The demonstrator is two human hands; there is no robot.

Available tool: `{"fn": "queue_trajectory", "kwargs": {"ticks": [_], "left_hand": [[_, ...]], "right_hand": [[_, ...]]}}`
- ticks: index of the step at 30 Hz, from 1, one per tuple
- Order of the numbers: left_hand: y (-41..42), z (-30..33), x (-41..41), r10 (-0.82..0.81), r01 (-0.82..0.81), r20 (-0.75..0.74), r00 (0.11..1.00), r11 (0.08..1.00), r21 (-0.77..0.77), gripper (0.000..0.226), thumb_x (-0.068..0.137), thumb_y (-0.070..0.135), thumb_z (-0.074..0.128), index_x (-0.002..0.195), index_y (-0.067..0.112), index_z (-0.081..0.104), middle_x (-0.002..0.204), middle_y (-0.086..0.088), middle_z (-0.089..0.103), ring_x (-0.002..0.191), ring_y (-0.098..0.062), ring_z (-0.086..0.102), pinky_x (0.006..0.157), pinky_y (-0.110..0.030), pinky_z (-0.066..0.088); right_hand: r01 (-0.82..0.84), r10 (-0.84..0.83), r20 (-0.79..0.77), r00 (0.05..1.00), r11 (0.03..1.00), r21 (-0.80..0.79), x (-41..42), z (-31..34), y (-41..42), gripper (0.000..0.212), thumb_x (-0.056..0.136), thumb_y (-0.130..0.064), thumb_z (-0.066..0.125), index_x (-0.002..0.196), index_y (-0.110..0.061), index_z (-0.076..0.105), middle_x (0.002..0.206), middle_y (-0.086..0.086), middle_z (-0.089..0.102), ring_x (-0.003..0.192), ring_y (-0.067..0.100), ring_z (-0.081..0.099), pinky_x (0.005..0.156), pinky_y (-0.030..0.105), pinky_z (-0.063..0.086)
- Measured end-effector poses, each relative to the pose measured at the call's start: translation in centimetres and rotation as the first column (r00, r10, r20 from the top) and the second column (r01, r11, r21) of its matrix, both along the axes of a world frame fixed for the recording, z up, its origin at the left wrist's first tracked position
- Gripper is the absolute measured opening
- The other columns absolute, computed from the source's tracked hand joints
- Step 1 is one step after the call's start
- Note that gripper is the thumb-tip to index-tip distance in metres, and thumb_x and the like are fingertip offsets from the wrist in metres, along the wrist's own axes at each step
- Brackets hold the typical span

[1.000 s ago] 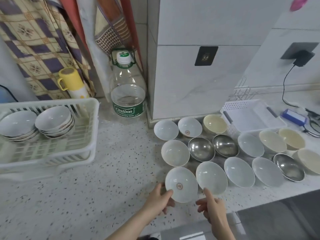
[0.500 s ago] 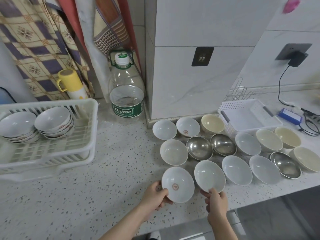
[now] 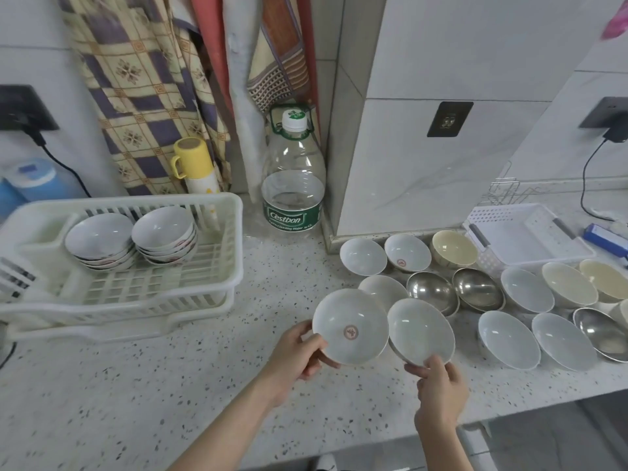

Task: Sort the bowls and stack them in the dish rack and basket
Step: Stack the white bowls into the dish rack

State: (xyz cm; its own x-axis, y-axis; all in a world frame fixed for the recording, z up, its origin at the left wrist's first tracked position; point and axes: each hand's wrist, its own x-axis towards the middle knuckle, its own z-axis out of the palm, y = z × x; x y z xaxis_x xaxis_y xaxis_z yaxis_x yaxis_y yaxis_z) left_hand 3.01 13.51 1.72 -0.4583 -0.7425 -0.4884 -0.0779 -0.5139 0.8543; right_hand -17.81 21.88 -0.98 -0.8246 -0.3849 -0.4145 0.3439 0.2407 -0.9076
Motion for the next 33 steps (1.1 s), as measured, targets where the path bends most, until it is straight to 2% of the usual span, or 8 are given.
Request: {"fn": "queue_trajectory", "kwargs": {"ticks": [7,13,16,21,24,27,29,33], "left_hand": [[-2.3,3.6,8.7,0.128,-0.131,-0.039,0.991,0.988,-0.086,0.034,0.091,0.007,0.049,0.121,0.02,0.057,0.078,-0.025,0.073,0.04,-0.012,0.032,0.041,-0.02,0.027],[-3.4,5.5,16.0,0.301,-0.323,-0.15,0.942,0.934,-0.154,0.038,0.076,0.022,0.054,0.113,0.018,0.062,0.08,-0.026,0.072,0.042,-0.012,0.035,0.043,-0.021,0.024],[-4.1,5.9,19.6,0.371,-0.402,-0.191,0.909,0.9,-0.166,0.041,0.072,0.029,0.057,0.11,0.015,0.062,0.08,-0.025,0.072,0.043,-0.013,0.032,0.046,-0.025,0.023],[-5.0,6.3,25.8,0.497,-0.535,-0.222,0.839,0.829,-0.163,0.034,0.068,0.029,0.061,0.102,0.025,0.068,0.08,-0.024,0.072,0.041,-0.012,0.035,0.042,-0.021,0.026],[-5.7,6.3,29.7,0.532,-0.555,-0.16,0.832,0.793,-0.249,0.041,0.075,0.025,0.059,0.116,0.021,0.062,0.081,-0.024,0.072,0.04,-0.011,0.038,0.039,-0.018,0.026],[-6.7,6.3,32.8,0.583,-0.584,-0.101,0.806,0.757,-0.292,0.039,0.074,0.024,0.063,0.113,0.028,0.061,0.081,-0.017,0.076,0.04,-0.01,0.035,0.038,-0.016,0.03],[-7.7,6.2,34.3,0.617,-0.612,-0.098,0.781,0.725,-0.316,0.033,0.08,0.018,0.064,0.111,0.031,0.061,0.077,-0.011,0.076,0.04,-0.009,0.037,0.039,-0.016,0.034],[-9.8,5.9,36.1,0.706,-0.689,-0.104,0.701,0.631,-0.357,0.027,0.089,0.011,0.061,0.106,0.031,0.061,0.065,-0.001,0.074,0.039,-0.006,0.04,0.04,-0.015,0.038]], "right_hand": [[-0.117,0.12,0.03,0.992,0.989,-0.093,8.0,3.1,-4.1,0.019,0.08,-0.007,0.052,0.098,-0.006,0.059,0.065,0.026,0.068,0.041,0.011,0.023,0.037,0.018,0.026],[-0.258,0.255,-0.041,0.966,0.951,-0.17,14.1,6.5,-7.0,0.013,0.081,-0.005,0.051,0.087,-0.003,0.062,0.064,0.02,0.067,0.036,0.003,0.039,0.048,0.024,0.029],[-0.38,0.365,-0.107,0.925,0.898,-0.22,16.8,8.0,-8.6,0.014,0.081,-0.003,0.05,0.078,-0.01,0.061,0.065,0.018,0.062,0.039,0.003,0.047,0.043,0.019,0.028],[-0.559,0.533,-0.166,0.829,0.793,-0.244,21.7,9.0,-11.4,0.014,0.076,-0.013,0.052,0.083,-0.019,0.062,0.058,0.005,0.063,0.041,0.007,0.027,0.039,0.015,0.027],[-0.659,0.62,-0.228,0.751,0.725,-0.202,24.8,9.2,-13.2,0.032,0.074,-0.018,0.054,0.104,-0.021,0.065,0.061,-0.001,0.065,0.039,0.002,0.04,0.042,0.016,0.033],[-0.756,0.702,-0.336,0.628,0.653,-0.048,27.2,8.9,-14.9,0.04,0.084,-0.016,0.055,0.121,-0.029,0.061,0.067,-0.009,0.07,0.051,0.0,0.056,0.054,0.023,0.042],[-0.776,0.73,-0.386,0.564,0.628,0.054,28.7,8.7,-16.1,0.041,0.085,-0.019,0.054,0.124,-0.032,0.058,0.069,-0.015,0.071,0.06,-0.001,0.061,0.059,0.027,0.049],[-0.781,0.762,-0.426,0.487,0.599,0.178,31.7,8.3,-18.2,0.037,0.087,-0.023,0.053,0.124,-0.029,0.056,0.071,-0.015,0.07,0.066,-0.002,0.065,0.055,0.024,0.045]]}}
